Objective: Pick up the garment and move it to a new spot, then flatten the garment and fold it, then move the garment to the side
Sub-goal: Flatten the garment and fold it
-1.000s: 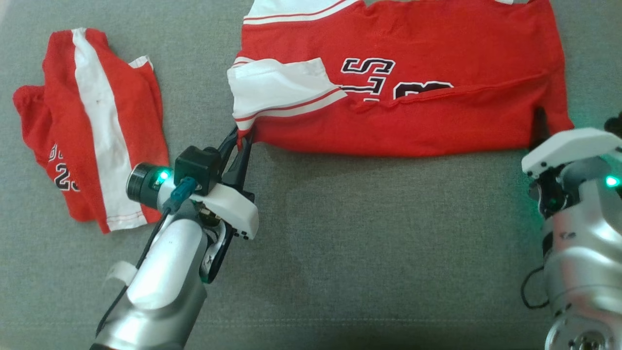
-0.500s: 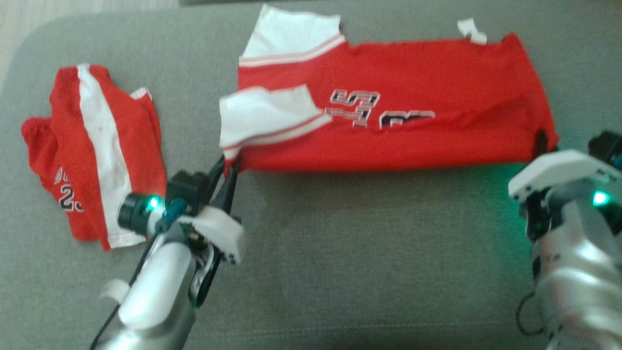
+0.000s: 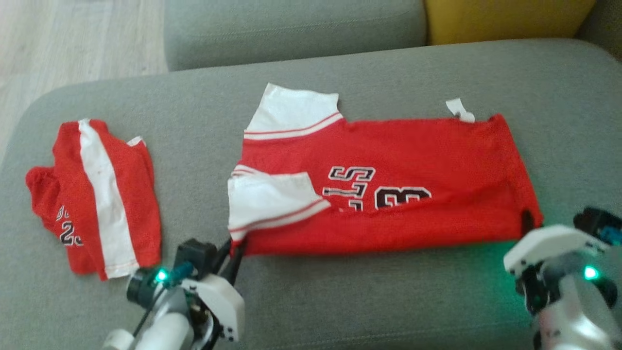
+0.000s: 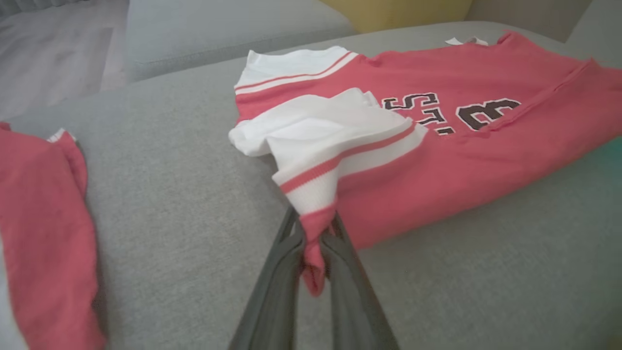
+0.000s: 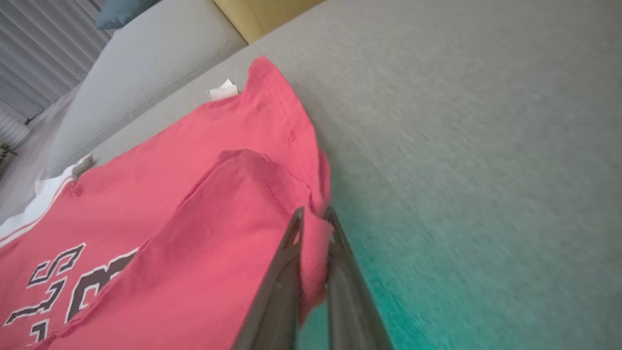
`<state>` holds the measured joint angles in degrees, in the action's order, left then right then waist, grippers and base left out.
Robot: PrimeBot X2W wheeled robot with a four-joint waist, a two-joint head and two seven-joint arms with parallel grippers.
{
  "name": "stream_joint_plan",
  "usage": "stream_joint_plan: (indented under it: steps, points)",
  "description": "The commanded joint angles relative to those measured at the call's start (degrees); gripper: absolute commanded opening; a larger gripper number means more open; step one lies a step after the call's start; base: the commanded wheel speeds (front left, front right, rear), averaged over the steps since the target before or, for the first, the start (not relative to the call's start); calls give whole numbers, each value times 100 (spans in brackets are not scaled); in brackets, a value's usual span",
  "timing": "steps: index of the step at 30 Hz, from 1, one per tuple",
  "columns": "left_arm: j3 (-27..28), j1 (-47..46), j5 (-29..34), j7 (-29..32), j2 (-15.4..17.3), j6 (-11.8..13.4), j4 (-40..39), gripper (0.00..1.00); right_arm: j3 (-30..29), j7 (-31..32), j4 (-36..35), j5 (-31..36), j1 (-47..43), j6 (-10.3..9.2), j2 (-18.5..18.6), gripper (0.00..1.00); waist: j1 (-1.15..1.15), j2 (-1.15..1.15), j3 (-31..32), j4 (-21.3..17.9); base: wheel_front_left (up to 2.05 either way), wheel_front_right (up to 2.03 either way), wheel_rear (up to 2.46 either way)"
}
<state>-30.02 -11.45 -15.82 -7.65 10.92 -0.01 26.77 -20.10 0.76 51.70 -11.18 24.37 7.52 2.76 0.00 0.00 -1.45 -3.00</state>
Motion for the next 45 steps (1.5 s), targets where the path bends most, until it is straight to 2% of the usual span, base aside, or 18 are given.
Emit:
stream_joint_plan:
  steps: [1,4,5,6,7,8,14,20,24,26,30,34,37,41,45]
  points:
    - [158,-138,-31,51,152,8,-276,0,195,100,-327,-73,-43,-3,12,0,0,0,72,-78,0,0,0]
    - [111,14,-67,245,195,27,-376,0,149,382,-626,-72,-376,-3,12,0,0,0,114,-137,0,0,0]
    - [94,45,-72,293,200,35,-403,15,110,410,-755,-7,-457,-3,12,62,0,0,118,-152,0,0,0]
    - [83,63,-69,320,205,54,-431,49,71,426,-881,33,-519,-3,12,100,0,0,119,-164,0,0,0]
    - [70,70,-46,337,219,83,-456,90,55,447,-995,48,-559,-3,12,100,0,0,119,-178,0,0,0]
    - [62,72,-27,349,231,110,-477,100,64,446,-1123,58,-580,-3,12,100,0,0,116,-193,0,0,0]
    - [135,4,6,288,299,274,-592,100,276,276,-1945,210,-642,-3,12,100,0,0,22,-245,0,0,0]
    - [326,-231,-24,-47,310,416,-780,100,606,50,-2647,319,-678,-3,12,100,0,0,-181,-247,0,0,0]
    - [407,-482,-20,-170,344,417,-884,100,788,-39,-2944,380,-621,-3,12,100,0,0,-387,-254,0,0,0]
    - [410,-737,23,-172,405,351,-927,100,890,-73,-3128,449,-546,-3,12,100,0,0,-565,-258,0,0,0]
    - [333,-1518,140,57,590,23,-885,100,1096,-51,-3464,587,-281,-3,12,100,0,0,-1040,-312,0,0,0]
    - [223,-2487,195,512,830,-436,-569,100,1459,71,-3669,851,146,-3,12,100,0,0,-1500,-507,0,0,0]
    - [125,-3268,31,899,929,-656,-227,100,1641,157,-3768,945,607,-3,12,100,0,0,-1827,-684,0,0,0]
    - [-153,-4250,-301,1387,1150,-740,355,100,1910,238,-3866,911,1158,-3,12,100,0,0,-2209,-973,0,0,0]
    - [-781,-5058,-836,1723,1476,-745,721,100,2135,260,-3892,812,1572,-3,11,100,0,0,-2520,-1279,0,0,0]
